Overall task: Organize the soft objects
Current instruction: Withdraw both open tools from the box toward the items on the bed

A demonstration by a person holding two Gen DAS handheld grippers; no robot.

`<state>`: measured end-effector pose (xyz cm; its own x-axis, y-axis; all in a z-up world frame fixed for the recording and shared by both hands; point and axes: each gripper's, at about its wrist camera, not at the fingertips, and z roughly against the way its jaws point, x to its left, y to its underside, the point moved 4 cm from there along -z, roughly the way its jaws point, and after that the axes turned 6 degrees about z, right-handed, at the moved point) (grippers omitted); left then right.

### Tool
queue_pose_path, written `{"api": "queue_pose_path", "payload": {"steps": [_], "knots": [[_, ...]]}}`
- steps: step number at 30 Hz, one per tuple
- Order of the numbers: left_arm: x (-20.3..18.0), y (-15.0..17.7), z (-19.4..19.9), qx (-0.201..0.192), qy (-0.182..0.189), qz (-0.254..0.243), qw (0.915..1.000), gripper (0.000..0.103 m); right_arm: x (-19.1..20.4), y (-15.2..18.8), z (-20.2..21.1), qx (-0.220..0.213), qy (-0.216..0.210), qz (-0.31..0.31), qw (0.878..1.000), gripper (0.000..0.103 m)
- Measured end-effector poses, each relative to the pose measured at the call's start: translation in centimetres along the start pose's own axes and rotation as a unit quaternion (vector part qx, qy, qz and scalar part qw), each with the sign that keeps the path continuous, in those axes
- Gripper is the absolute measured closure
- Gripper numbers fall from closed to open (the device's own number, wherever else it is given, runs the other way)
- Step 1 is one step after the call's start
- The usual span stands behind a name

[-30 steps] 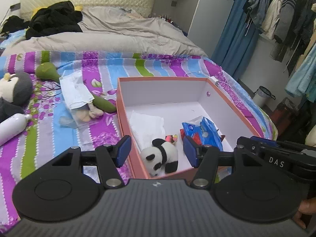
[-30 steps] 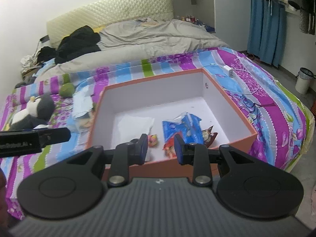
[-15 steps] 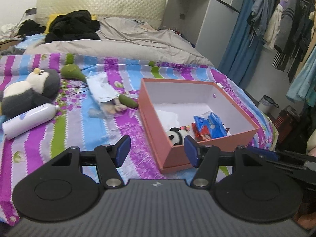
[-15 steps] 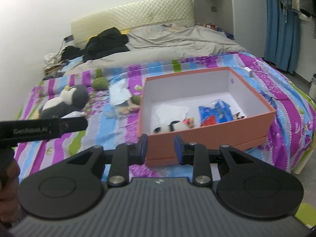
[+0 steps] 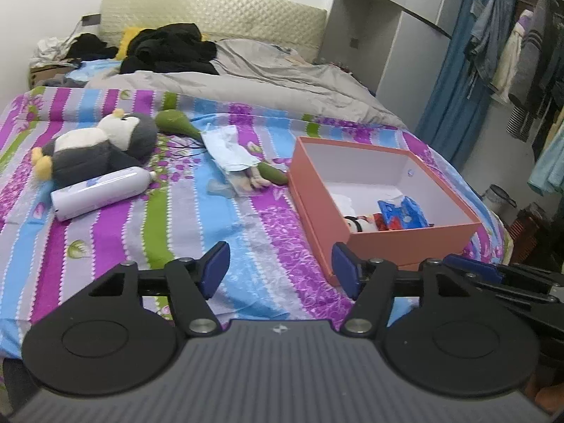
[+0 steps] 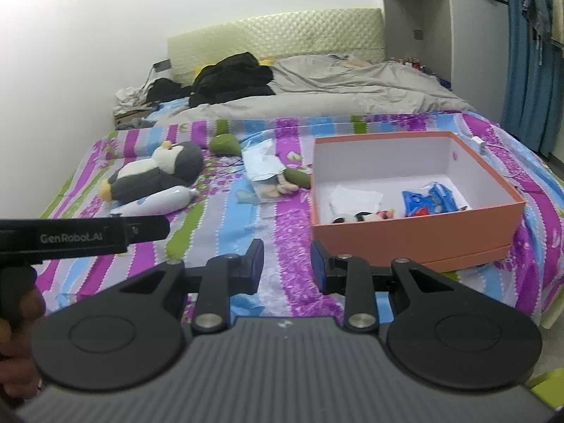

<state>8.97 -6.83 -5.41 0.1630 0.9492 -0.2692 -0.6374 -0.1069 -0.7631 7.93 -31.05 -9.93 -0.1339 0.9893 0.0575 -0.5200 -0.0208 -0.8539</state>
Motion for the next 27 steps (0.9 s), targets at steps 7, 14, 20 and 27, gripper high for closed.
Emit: {"api": "queue_pose_path", "payload": {"steps": [7,14,20,27], "knots": [[1.5,0.9,0.4,-0.001,-0.019,0.005,0.9998,0.031,1.0,0.6,-0.4,0.006,-0.015,-0.001,1.000,0.071],[3.8,2.3,0.2,0.005,-0.035,0.001,0.9994,0.031,2.5,2.2,-2.0,-0.001,-0.027,0.012,1.000,0.071],[6.5,3.2,-1.0,0.016,-0.050,0.014,0.9985,0.030,4.2,3.4,-4.3,0.009,-0.031,0.029,0.999,0.071],[8.9,2.5,-4.8,0.029,-0.054,0.031,0.9977,0.030,4.9,3.2,-7.8,0.013,-0.034,0.046,0.998,0.071]]}}
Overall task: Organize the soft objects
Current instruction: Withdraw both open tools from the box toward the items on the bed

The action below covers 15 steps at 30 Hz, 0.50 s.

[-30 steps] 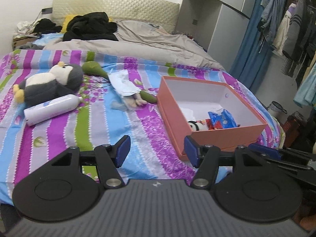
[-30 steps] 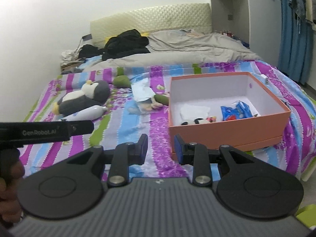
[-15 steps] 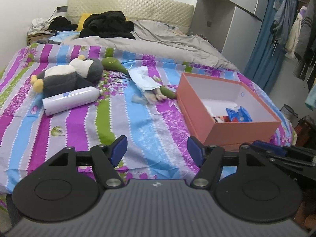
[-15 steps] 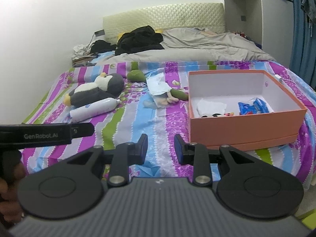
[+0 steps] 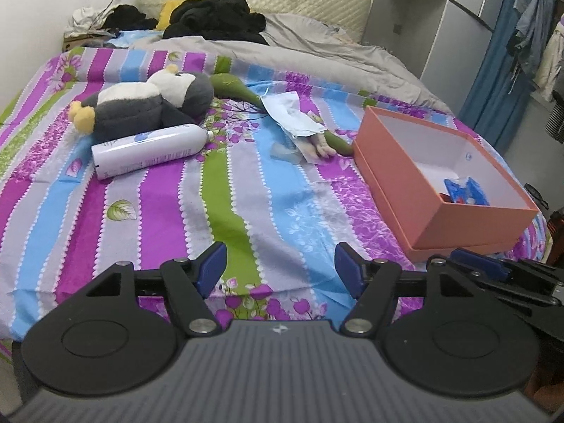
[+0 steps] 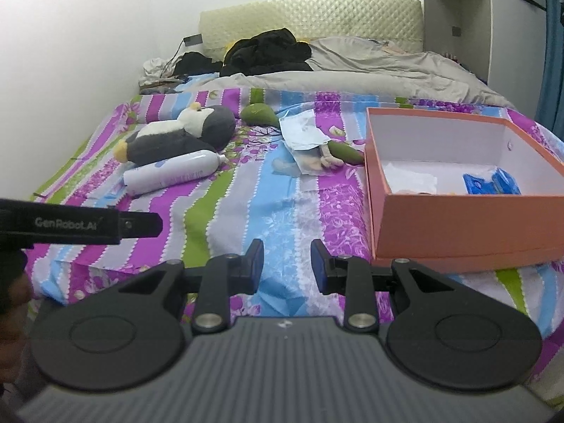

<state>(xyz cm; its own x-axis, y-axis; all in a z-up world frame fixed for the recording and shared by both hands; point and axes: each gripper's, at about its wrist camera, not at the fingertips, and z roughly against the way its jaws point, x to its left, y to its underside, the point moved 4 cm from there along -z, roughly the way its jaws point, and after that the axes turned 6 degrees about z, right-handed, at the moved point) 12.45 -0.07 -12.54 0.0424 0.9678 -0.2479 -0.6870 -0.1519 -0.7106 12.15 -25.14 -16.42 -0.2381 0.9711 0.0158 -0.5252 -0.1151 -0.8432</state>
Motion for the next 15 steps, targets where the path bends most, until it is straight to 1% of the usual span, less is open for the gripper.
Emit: {"api": "queue_pose_path", "payload": {"steps": [9,15], "knots": [[2.4,-2.2,-7.5,0.019,0.004,0.022,0.9996,0.030,1.0,0.1,-5.9,0.014,-0.013,0.022,1.000,0.071],[4.0,-3.8,-12.6,0.021,0.005,0.029,0.9994,0.030,1.7,-0.4,-9.8,0.012,-0.021,0.036,0.999,0.071]]}}
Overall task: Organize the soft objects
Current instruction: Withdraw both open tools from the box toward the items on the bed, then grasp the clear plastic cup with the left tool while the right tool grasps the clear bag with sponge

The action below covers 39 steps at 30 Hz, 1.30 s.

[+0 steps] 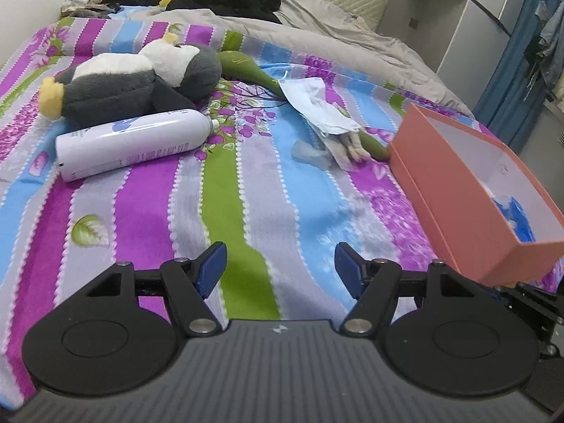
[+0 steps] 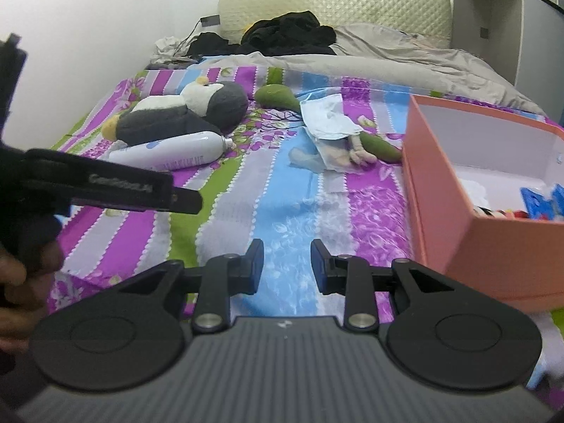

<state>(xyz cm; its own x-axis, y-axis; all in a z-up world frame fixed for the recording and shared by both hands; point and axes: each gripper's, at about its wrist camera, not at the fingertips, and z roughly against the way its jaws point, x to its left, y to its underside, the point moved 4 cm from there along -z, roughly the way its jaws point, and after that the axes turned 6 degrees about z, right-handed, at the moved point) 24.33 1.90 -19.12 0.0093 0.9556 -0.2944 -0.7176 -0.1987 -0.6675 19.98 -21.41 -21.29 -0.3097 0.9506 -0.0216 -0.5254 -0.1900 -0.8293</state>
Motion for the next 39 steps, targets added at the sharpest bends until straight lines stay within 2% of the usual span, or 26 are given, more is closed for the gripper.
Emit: {"api": "queue_pose_path", "payload": {"steps": [7,13,24,31,36,39], "knots": [[1.4,-2.5,-5.1,-0.010,0.007,0.023,0.9997,0.031,-0.9,-1.2,-4.8,-0.005,0.018,0.006,1.000,0.071],[2.3,-5.2,-9.0,-0.011,0.043,0.081,0.9957,0.032,-2.5,-2.0,-9.1,0.001,0.041,0.003,0.999,0.071],[1.3,-7.7,-16.4,0.013,0.091,0.139,0.9861,0.035,-4.7,-3.5,-16.2,-0.004,0.090,0.034,0.995,0.071],[1.1,-8.2,-20.2,0.042,0.129,0.199,0.9705,0.047,-4.5,-4.5,-19.3,-0.009,0.095,0.067,0.993,0.072],[1.7,-8.7,-22.4,0.059,0.167,0.266,0.9475,0.049,-4.4,-5.2,-20.7,-0.011,0.096,0.082,0.992,0.072],[1.6,-8.8,-23.5,0.064,0.173,0.288,0.9399,0.050,-4.3,-5.3,-21.6,-0.005,0.095,0.089,0.991,0.073]]}}
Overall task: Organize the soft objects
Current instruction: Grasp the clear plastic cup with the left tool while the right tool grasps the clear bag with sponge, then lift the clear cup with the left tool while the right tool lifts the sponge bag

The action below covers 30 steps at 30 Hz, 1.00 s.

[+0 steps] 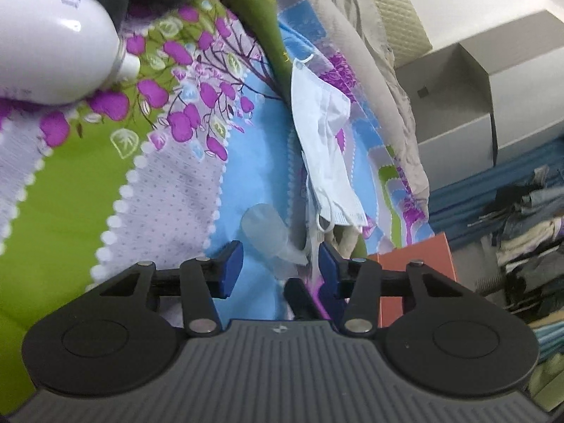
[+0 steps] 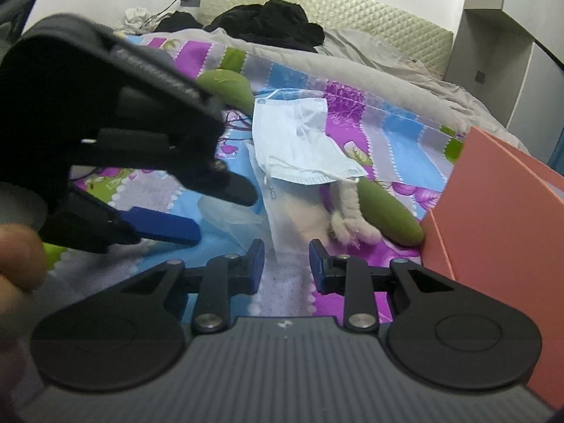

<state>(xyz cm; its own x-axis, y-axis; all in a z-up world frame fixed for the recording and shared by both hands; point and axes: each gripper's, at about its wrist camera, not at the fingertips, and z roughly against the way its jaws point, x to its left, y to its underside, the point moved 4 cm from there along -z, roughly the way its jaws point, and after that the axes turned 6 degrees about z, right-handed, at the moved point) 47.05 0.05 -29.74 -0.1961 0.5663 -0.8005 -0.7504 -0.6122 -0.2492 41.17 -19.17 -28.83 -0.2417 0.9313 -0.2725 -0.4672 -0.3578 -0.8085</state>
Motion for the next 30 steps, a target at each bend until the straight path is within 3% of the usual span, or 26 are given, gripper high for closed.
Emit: {"api": "queue_pose_path", "payload": {"steps": [4,6,9,17,30], "knots": [[0.0,-0.3,-0.9,-0.007,0.001,0.012,0.9999,0.061,0.3,0.0,-0.6,0.002,0.004,0.005,1.000,0.079],[0.3,-0.5,-1.4,-0.008,-0.005,0.020,0.9998,0.076,0.4,0.1,-0.7,0.002,0.004,0.005,1.000,0.081],[0.6,-0.7,-1.5,-0.007,-0.002,0.026,0.9996,0.079,0.6,0.1,-0.4,-0.001,0.009,0.010,1.000,0.094],[0.0,0.0,-0.1,-0.006,-0.016,-0.008,0.9998,0.084,0.2,-0.7,1.6,-0.009,0.018,0.001,1.000,0.098],[-1.2,2.9,8.1,-0.027,-0.043,-0.056,0.9971,0.084,1.8,-1.1,8.9,-0.012,-0.003,0.012,1.000,0.099]]}}
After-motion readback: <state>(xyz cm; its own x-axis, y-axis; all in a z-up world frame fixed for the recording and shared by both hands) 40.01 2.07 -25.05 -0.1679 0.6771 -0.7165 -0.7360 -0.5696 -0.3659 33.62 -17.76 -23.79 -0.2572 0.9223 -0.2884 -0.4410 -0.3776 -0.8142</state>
